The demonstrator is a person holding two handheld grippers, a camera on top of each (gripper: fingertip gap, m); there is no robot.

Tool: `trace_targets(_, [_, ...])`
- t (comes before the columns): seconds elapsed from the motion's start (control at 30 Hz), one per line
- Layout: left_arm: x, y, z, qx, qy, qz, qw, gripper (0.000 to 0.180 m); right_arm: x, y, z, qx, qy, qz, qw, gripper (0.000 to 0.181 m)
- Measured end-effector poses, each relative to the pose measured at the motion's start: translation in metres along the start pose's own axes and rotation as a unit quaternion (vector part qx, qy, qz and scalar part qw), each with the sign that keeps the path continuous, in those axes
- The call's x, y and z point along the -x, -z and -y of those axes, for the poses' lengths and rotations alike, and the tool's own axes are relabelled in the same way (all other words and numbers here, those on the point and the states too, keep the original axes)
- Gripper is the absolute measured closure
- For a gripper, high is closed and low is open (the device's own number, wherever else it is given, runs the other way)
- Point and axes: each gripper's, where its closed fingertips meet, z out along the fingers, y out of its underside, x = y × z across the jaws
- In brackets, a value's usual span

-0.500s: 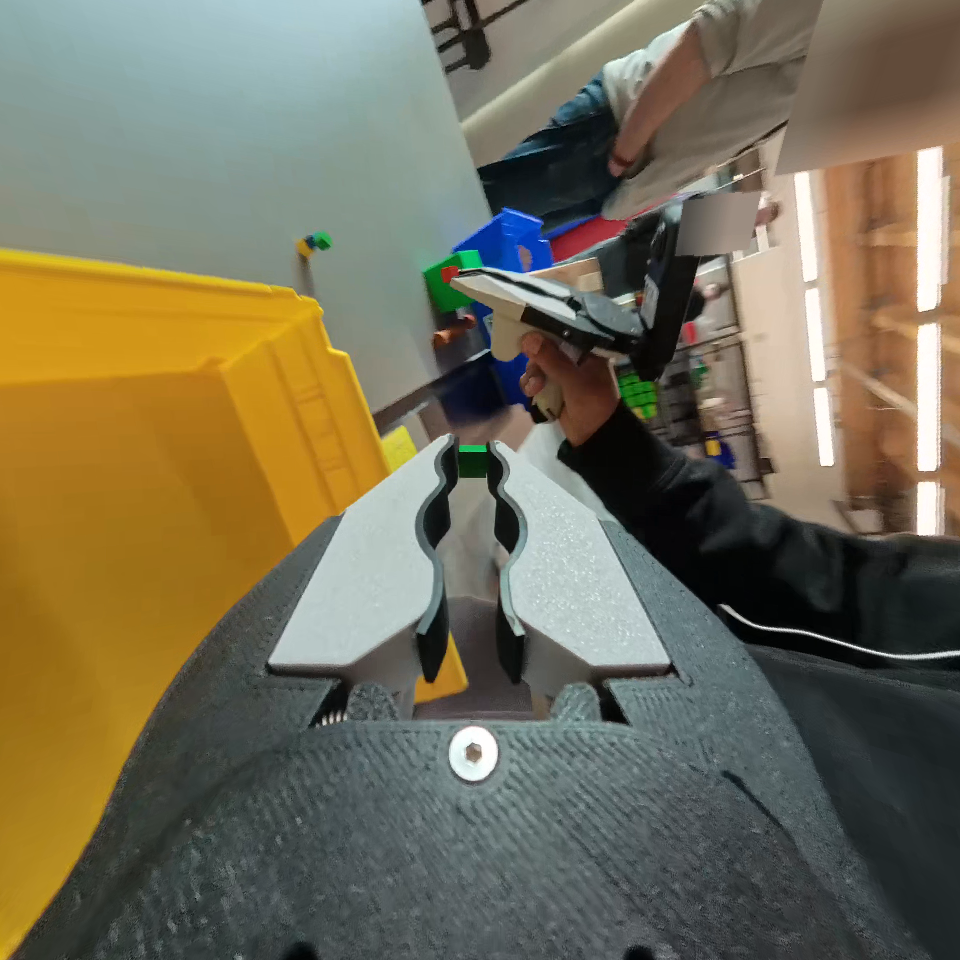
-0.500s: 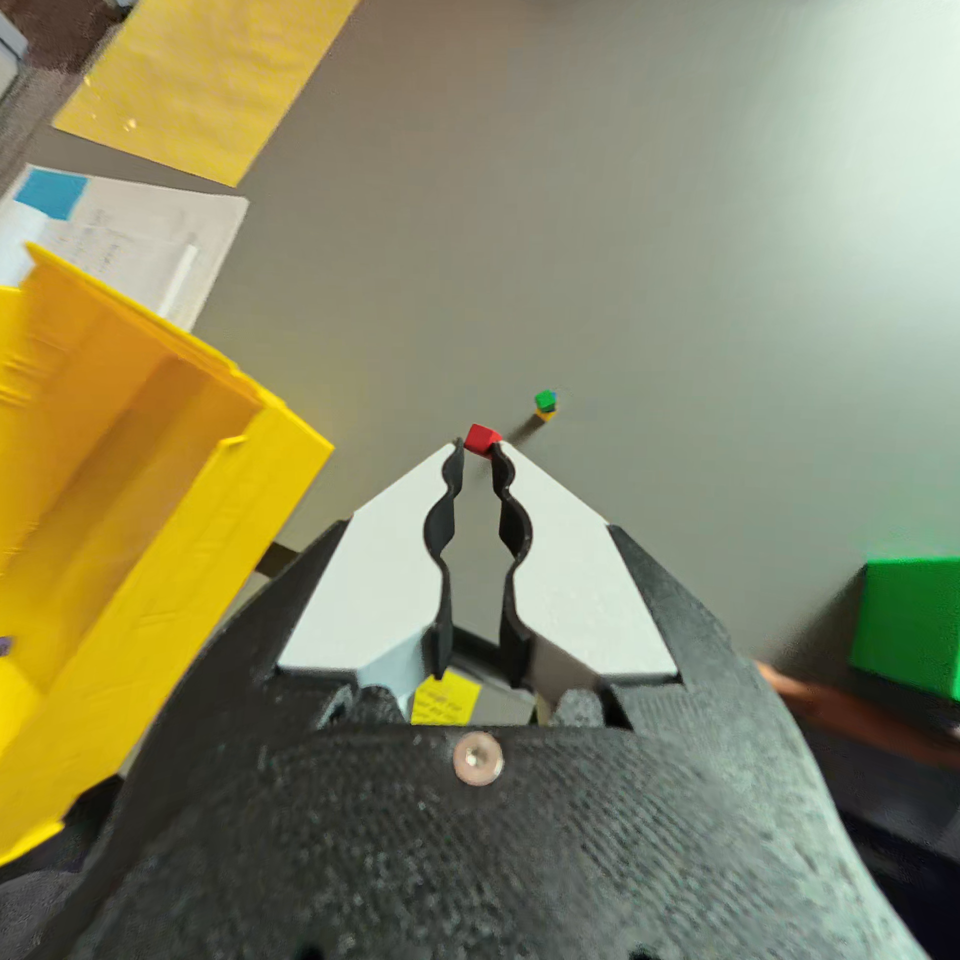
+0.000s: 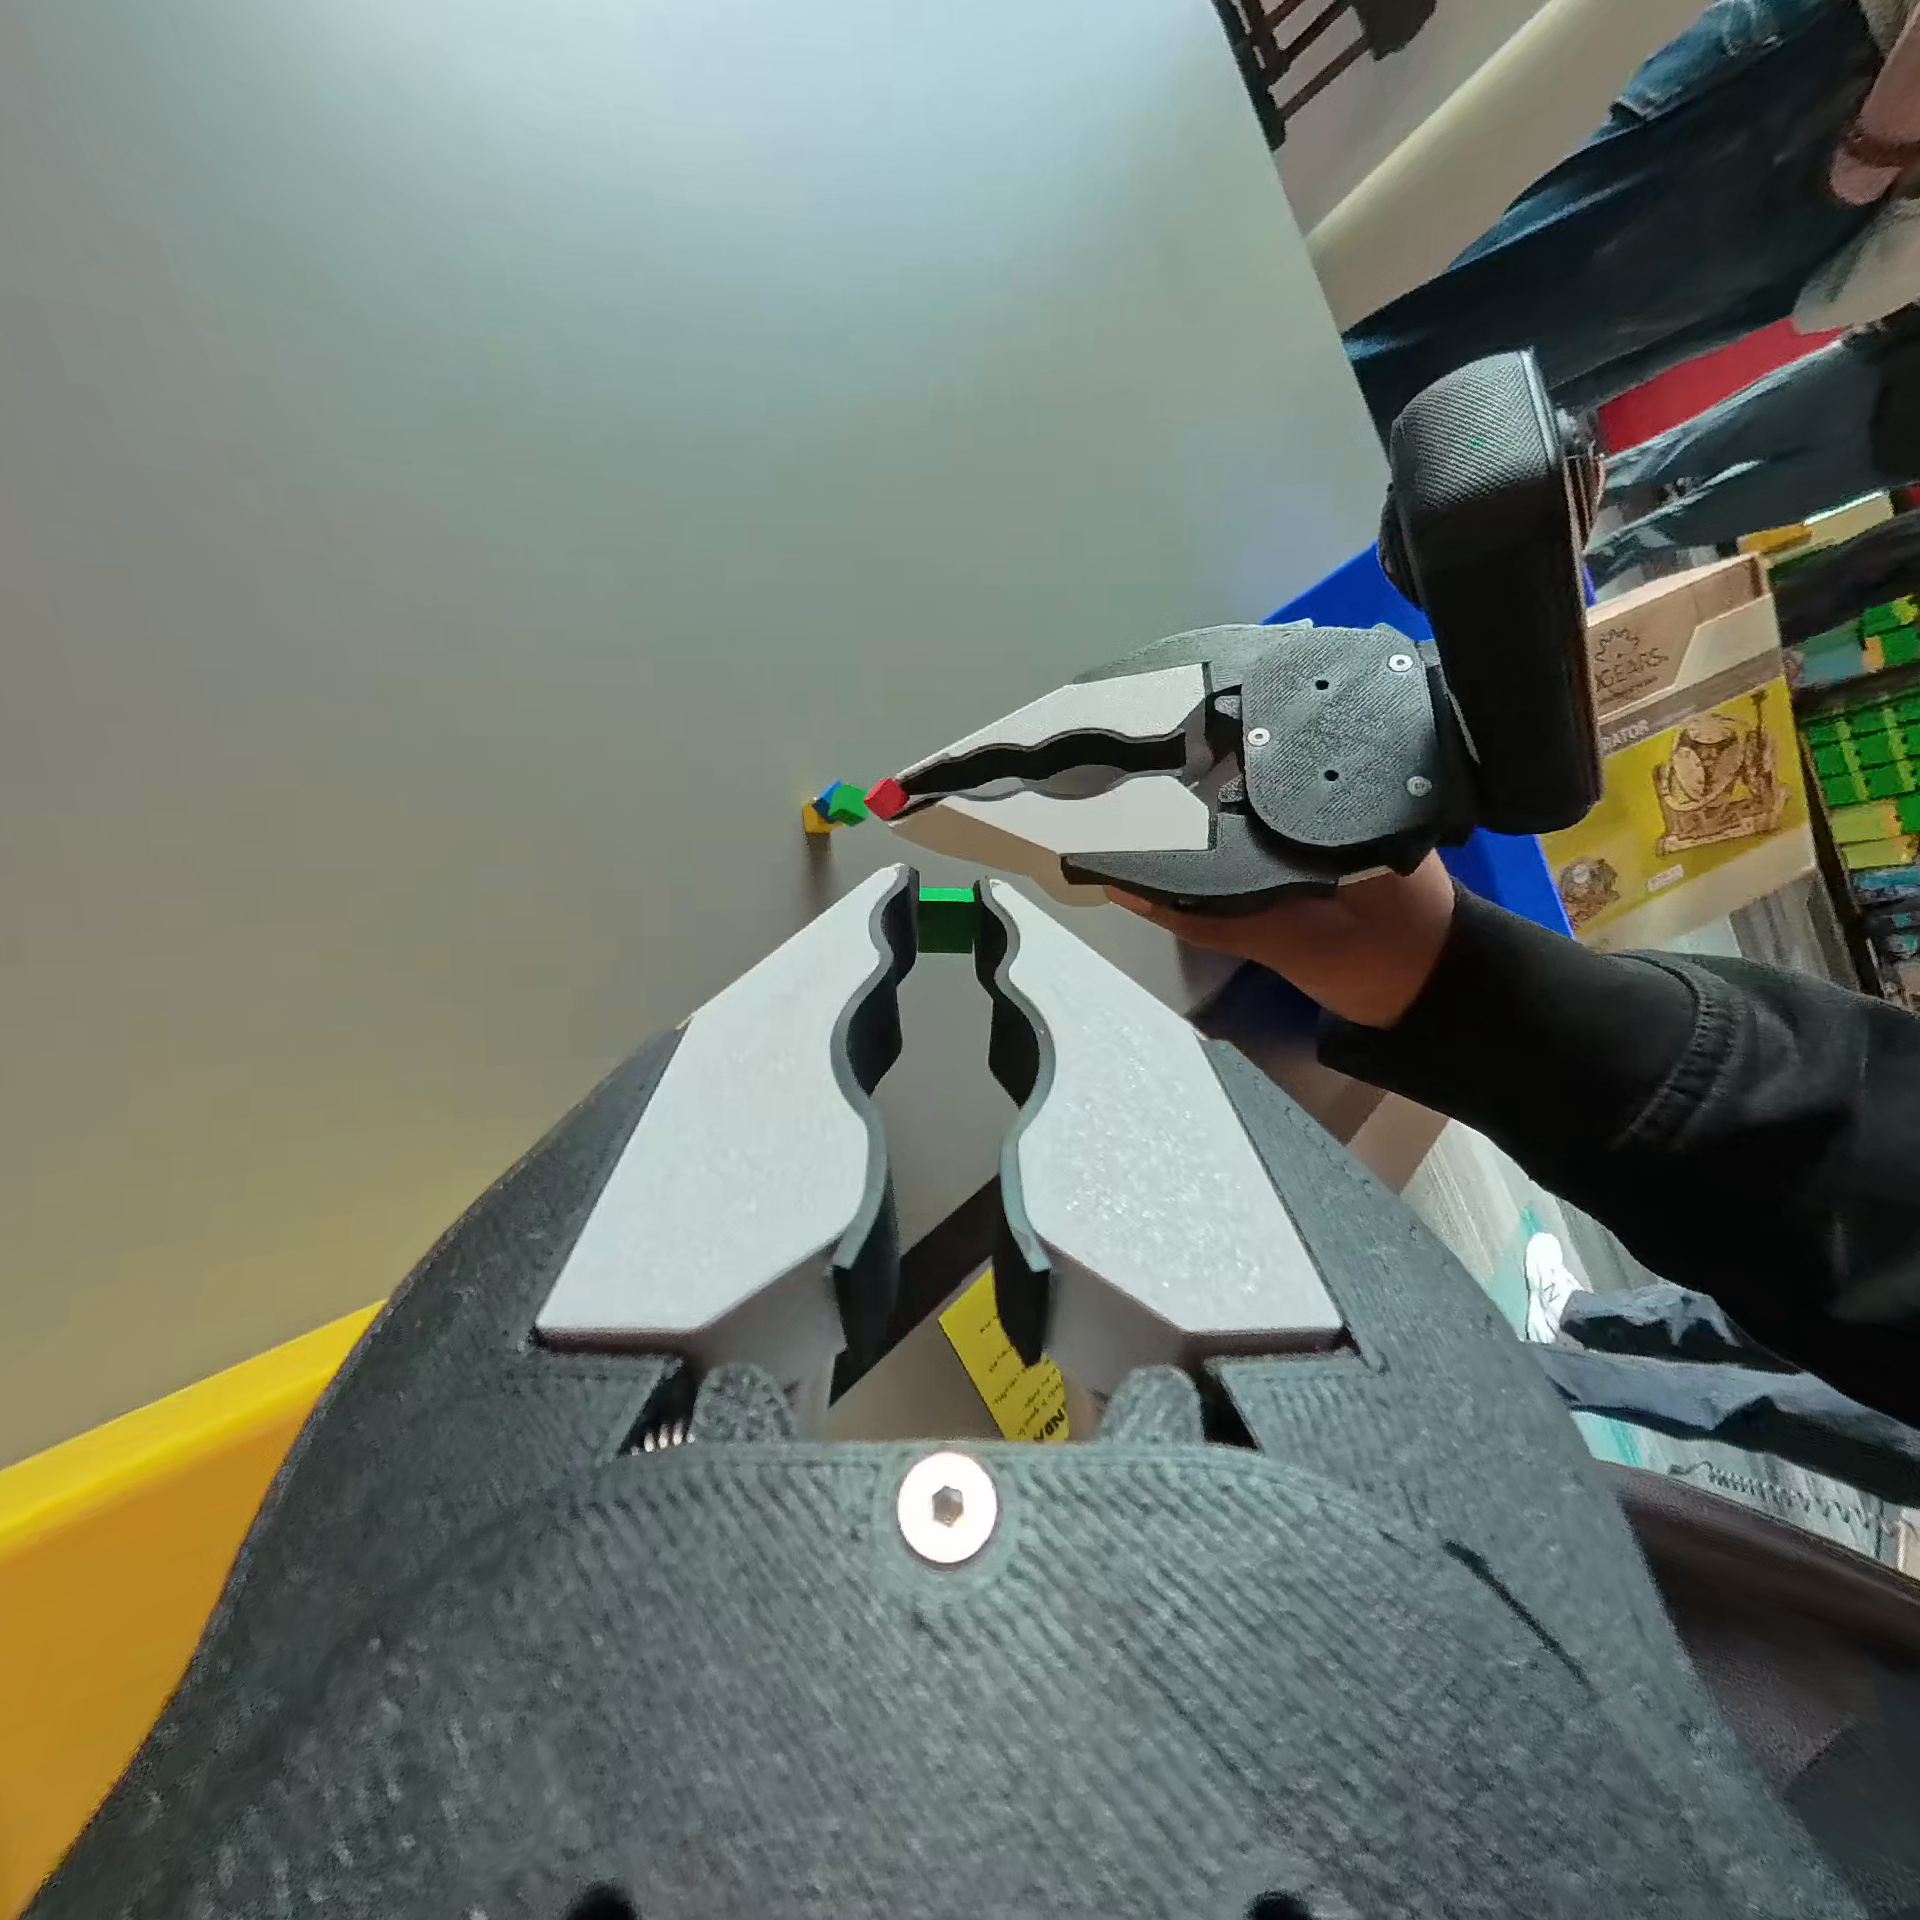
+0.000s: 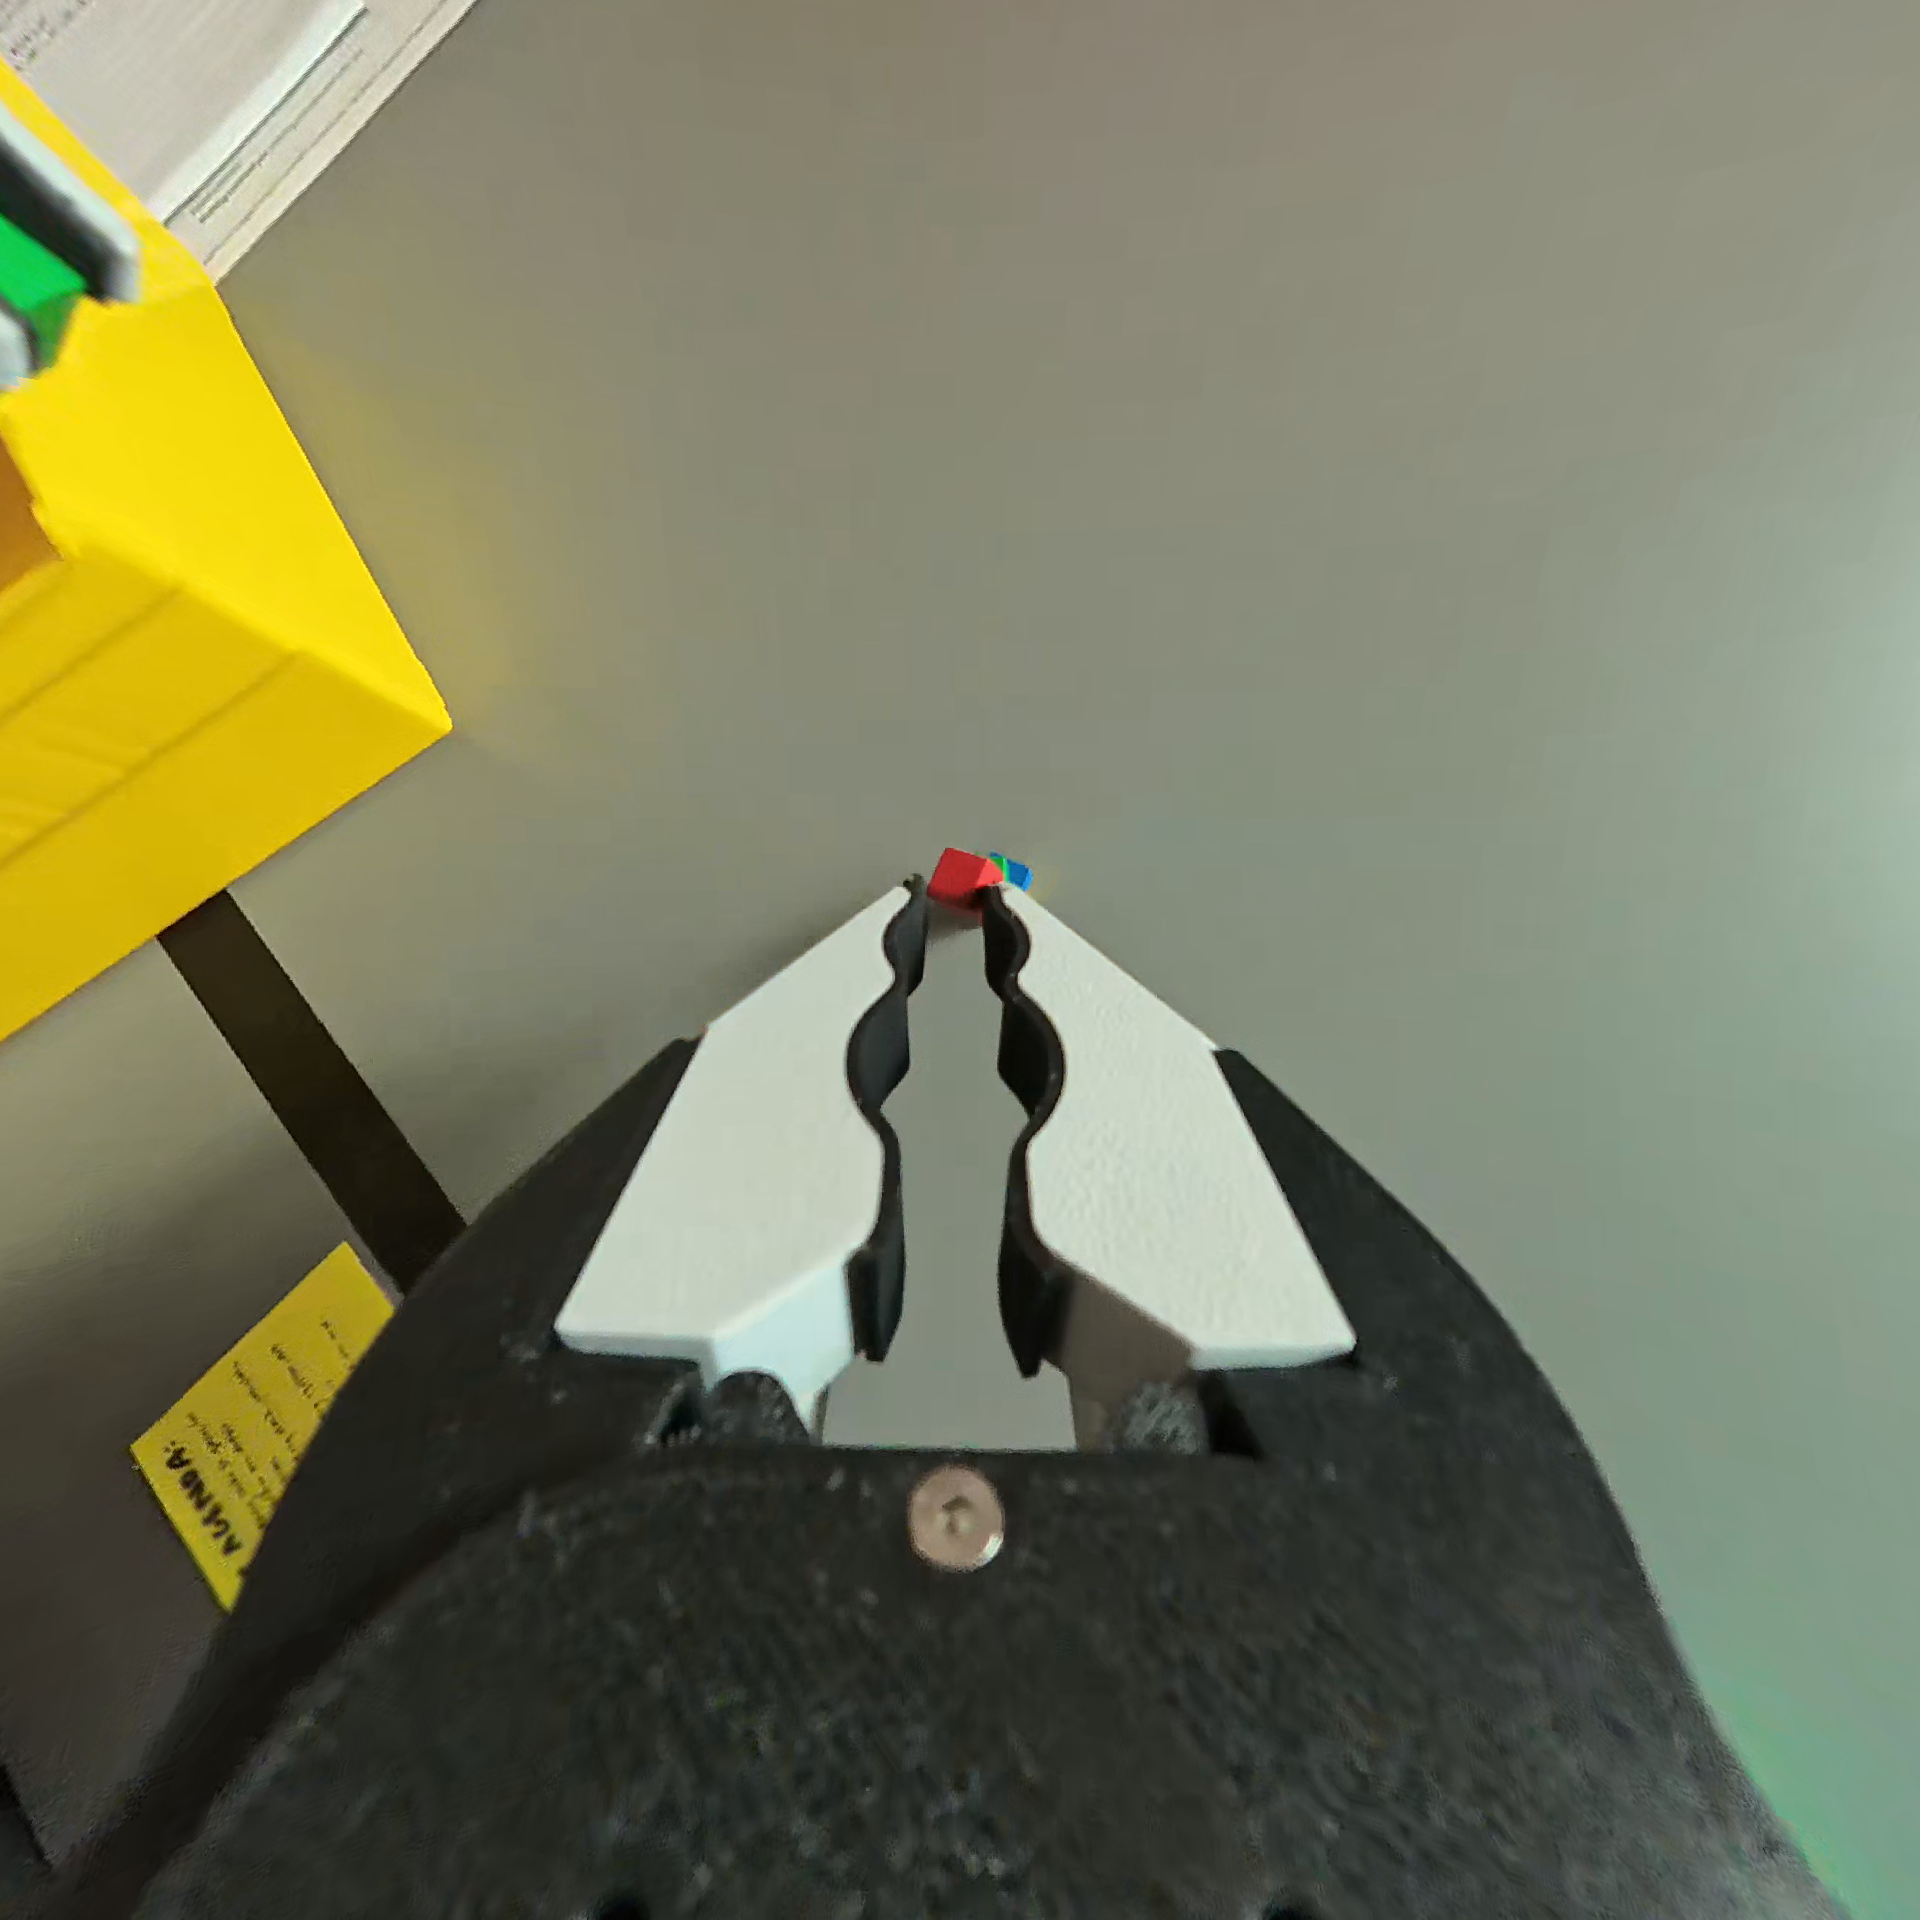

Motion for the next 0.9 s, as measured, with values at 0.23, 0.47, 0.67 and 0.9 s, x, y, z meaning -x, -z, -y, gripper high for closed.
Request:
trace_targets(0.23, [0.001, -0.013, 0.001, 0.015, -0.007, 0.02, 1.0, 0.174, -0.004, -0.01, 0.0, 0.004, -0.004, 0.022, 1.0, 0.172])
trace_targets(0.47, [0.001, -0.021, 0.003, 0.028, -0.012, 0.024, 0.999, 0.174, -0.003, -0.008, 0.0, -0.007, -0.017, 0.035, 0.999, 0.167])
trace_targets(0.67, [0.0, -0.04, 0.007, 0.046, -0.033, 0.028, 0.998, 0.174, -0.005, 0.006, -0.003, -0.019, -0.036, 0.03, 0.999, 0.163])
trace_targets(0.9, [0.005, -0.087, -0.006, 0.106, -0.12, 0.078, 0.984, 0.174, -0.007, 0.032, -0.017, -0.034, -0.065, 0.022, 0.997, 0.165])
